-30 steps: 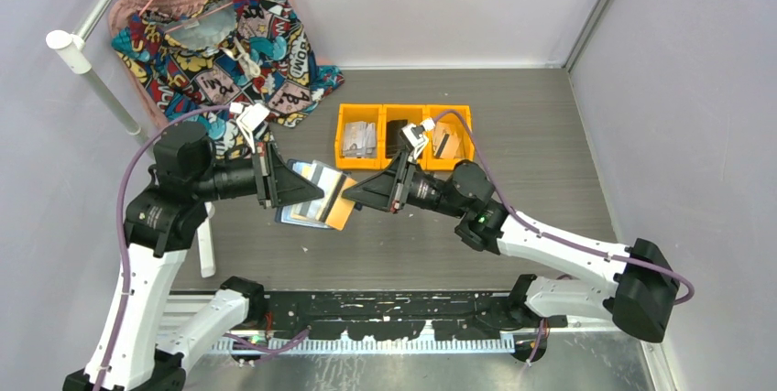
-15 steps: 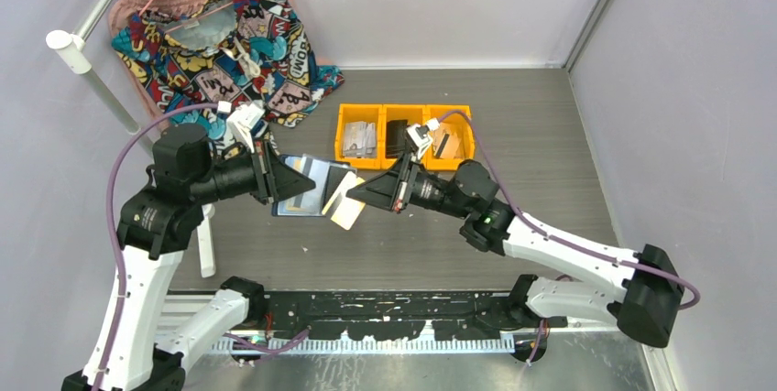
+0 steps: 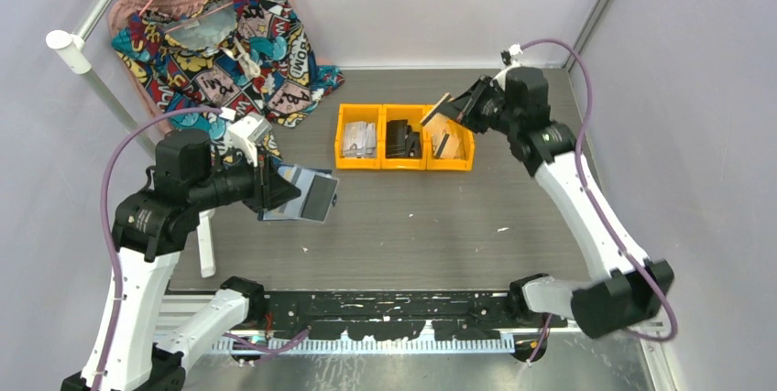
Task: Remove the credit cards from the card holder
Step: Place the credit card in the storage box.
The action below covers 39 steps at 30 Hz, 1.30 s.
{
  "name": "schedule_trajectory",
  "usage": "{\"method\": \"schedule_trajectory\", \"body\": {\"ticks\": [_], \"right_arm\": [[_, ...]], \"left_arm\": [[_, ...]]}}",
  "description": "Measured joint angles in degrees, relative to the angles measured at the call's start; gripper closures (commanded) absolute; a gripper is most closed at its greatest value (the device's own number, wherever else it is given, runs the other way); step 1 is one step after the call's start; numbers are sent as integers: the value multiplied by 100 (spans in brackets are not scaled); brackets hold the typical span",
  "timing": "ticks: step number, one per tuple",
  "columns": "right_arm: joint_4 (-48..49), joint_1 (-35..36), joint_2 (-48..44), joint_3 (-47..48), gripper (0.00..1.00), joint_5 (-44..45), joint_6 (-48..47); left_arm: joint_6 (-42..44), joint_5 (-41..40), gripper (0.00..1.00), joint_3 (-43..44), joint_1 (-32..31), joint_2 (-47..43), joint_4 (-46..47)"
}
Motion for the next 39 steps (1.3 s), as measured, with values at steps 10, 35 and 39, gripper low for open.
{"method": "schedule_trajectory", "body": {"ticks": [10, 35, 39], "right_arm": [[-2358, -442, 2756, 1773, 99, 2006, -2315], [-2529, -446, 5226, 3257, 57, 970, -3399], [-2527, -446, 5254, 3289, 50, 1174, -3429]], "left_arm": [[529, 699, 100, 111, 2, 87, -409], [767, 1652, 100, 684, 0, 354, -737], [804, 1679, 100, 699, 0, 350, -822]]}}
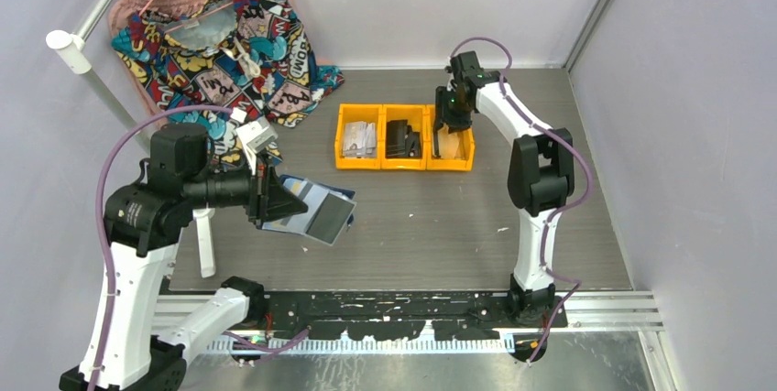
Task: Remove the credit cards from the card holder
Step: Place the credit card in the storage box, then remove the credit card from the card holder.
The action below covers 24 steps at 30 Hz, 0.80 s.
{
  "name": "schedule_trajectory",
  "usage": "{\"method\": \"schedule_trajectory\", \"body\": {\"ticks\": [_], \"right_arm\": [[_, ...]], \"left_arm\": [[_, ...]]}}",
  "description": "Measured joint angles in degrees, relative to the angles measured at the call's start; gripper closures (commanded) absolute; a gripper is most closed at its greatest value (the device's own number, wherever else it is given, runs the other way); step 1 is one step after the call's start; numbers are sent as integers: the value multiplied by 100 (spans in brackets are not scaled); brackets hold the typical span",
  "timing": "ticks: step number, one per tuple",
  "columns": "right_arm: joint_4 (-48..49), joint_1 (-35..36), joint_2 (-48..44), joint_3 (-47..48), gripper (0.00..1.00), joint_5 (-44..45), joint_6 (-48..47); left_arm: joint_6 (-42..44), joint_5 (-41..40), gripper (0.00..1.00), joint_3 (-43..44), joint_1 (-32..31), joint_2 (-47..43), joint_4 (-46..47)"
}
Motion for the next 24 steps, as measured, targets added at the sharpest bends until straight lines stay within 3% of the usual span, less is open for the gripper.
{"method": "schedule_trajectory", "body": {"ticks": [1, 6, 7, 8, 12, 17, 21, 24], "right_arm": [[0, 0, -13, 4, 48, 96, -7], [-15, 4, -463, -50, 14, 289, 118], [76, 17, -772, -186, 3, 205, 186], [122, 20, -1071, -304, 1, 114, 267], [1123, 330, -3158, -1464, 0, -719, 986], [3416, 1792, -5394, -3143, 1, -1825, 2400], [5117, 2564, -6148, -4385, 0, -2017, 3486], [5761, 3099, -6179, -4948, 1, -1797, 3882]], "left_arm": [[15, 13, 100, 2, 0, 0, -22], [59, 35, 100, 7, 2, -2, -70], [59, 48, 100, 9, 2, -4, -66], [57, 59, 100, 9, 0, -4, -61], [-68, 83, 100, 7, 0, -57, 66], [-439, 92, 100, -37, 0, -203, 557], [-798, 72, 100, -70, 0, -275, 901], [-1069, 70, 100, -70, 0, -258, 1119]]}}
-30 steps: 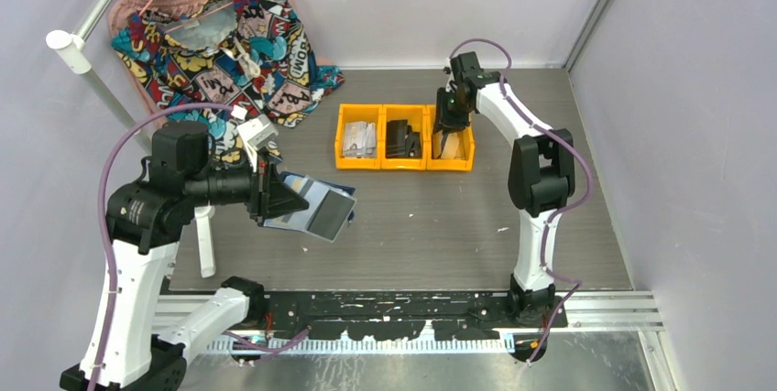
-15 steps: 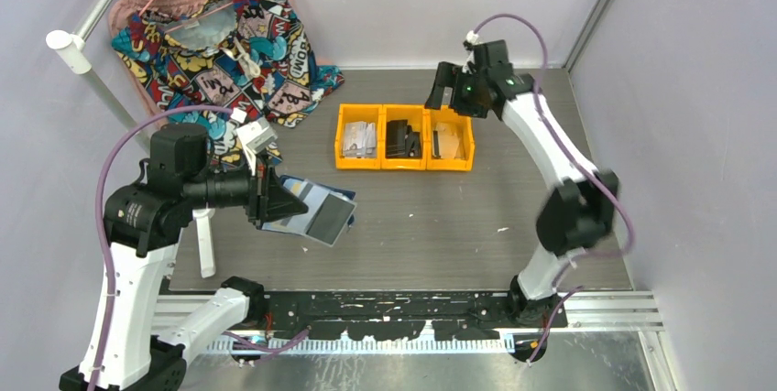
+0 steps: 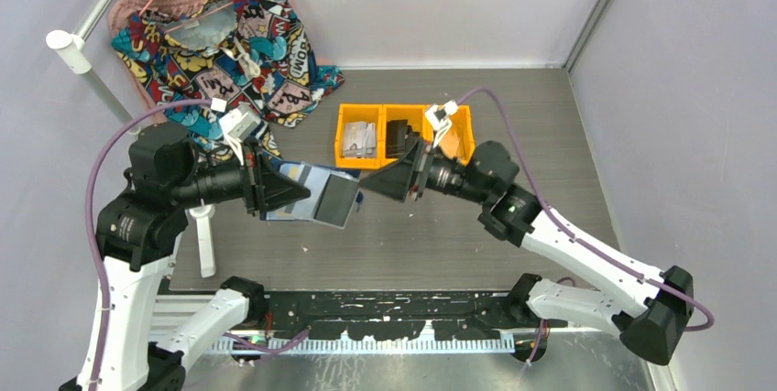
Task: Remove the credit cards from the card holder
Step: Remove the credit card from the card holder.
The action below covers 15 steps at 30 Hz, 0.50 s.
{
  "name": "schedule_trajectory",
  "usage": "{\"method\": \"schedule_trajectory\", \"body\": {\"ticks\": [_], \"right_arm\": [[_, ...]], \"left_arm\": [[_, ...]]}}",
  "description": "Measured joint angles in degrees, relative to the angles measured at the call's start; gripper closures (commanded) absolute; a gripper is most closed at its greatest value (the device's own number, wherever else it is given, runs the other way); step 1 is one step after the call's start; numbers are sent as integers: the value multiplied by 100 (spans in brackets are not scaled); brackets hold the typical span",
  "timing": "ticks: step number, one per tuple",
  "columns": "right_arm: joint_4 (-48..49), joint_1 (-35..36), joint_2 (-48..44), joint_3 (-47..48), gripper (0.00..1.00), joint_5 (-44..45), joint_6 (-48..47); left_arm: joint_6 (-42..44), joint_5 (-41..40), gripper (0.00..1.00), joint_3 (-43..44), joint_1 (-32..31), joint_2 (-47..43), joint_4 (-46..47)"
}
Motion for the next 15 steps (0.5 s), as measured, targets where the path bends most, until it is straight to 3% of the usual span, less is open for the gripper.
{"method": "schedule_trajectory", "body": {"ticks": [6, 12, 15], "right_arm": [[407, 997, 107, -476, 0, 651, 125], [1318, 1495, 608, -549, 1, 1150, 181], [1751, 1578, 903, -577, 19, 1259, 317]], "left_arm": [[-568, -24, 100, 0, 2, 122, 433], [-981, -55, 100, 37, 0, 166, 739], [-1115, -68, 100, 39, 0, 168, 848]]}}
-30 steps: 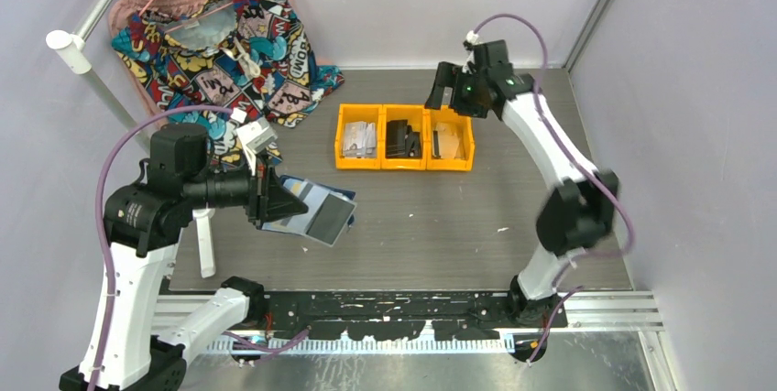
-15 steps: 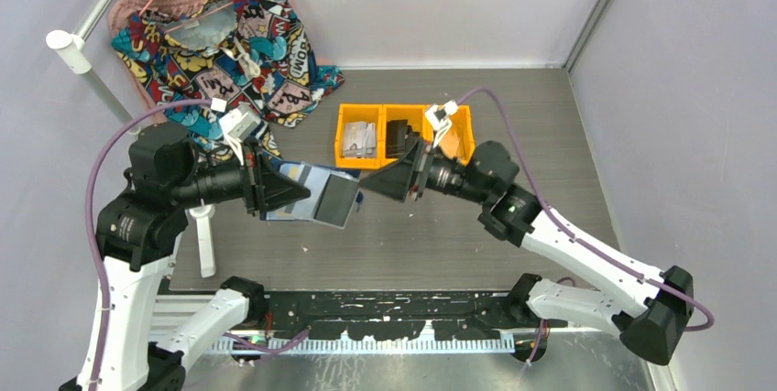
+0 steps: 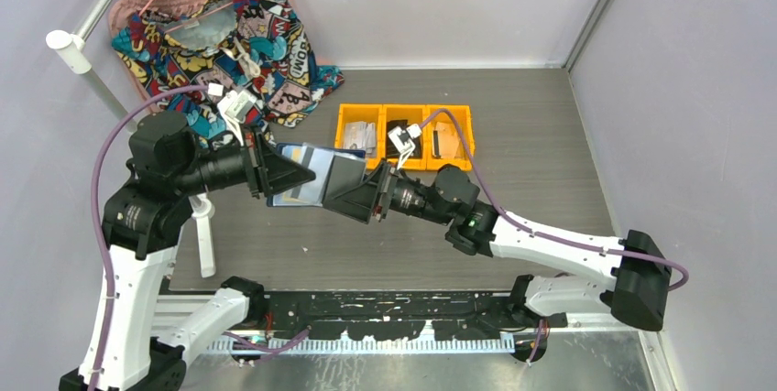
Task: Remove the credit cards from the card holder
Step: Remove the credit card from the card holder.
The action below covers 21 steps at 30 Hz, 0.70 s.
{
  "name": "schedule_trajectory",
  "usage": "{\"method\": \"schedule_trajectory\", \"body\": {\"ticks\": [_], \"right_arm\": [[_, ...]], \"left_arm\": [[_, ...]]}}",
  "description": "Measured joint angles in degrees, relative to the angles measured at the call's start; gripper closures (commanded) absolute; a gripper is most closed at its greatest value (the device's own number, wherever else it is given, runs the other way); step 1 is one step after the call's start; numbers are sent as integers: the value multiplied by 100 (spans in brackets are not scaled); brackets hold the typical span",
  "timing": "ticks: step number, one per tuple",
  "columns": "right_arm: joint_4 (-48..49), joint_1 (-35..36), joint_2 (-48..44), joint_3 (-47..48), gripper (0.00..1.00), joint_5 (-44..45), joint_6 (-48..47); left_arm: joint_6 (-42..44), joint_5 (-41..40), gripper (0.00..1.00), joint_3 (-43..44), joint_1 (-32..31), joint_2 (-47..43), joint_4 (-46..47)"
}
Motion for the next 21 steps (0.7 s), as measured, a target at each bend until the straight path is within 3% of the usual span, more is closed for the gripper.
{"method": "schedule_trajectory", "body": {"ticks": [6, 7, 9, 12, 13, 16, 21], "right_arm": [[498, 9, 22, -170, 82, 258, 164], [503, 11, -42, -210, 88, 291, 170], [474, 39, -229, -249, 97, 337, 162], [59, 118, -575, -229, 99, 367, -11], [-129, 101, -656, -205, 99, 400, -94], [-1290, 35, -702, 343, 99, 378, -529], [-3344, 13, -186, 1880, 99, -116, -1497]], "left_arm": [[-85, -168, 99, -2, 0, -90, 37], [-90, -243, 95, -4, 2, -131, 37], [-76, -387, 76, -42, -4, -221, 33], [13, -503, 38, -74, -46, -317, 4], [90, -599, 31, -76, -39, -345, -33], [363, -804, 23, -68, -26, -404, -219], [1102, -922, 22, 387, -24, -223, -798]]}}
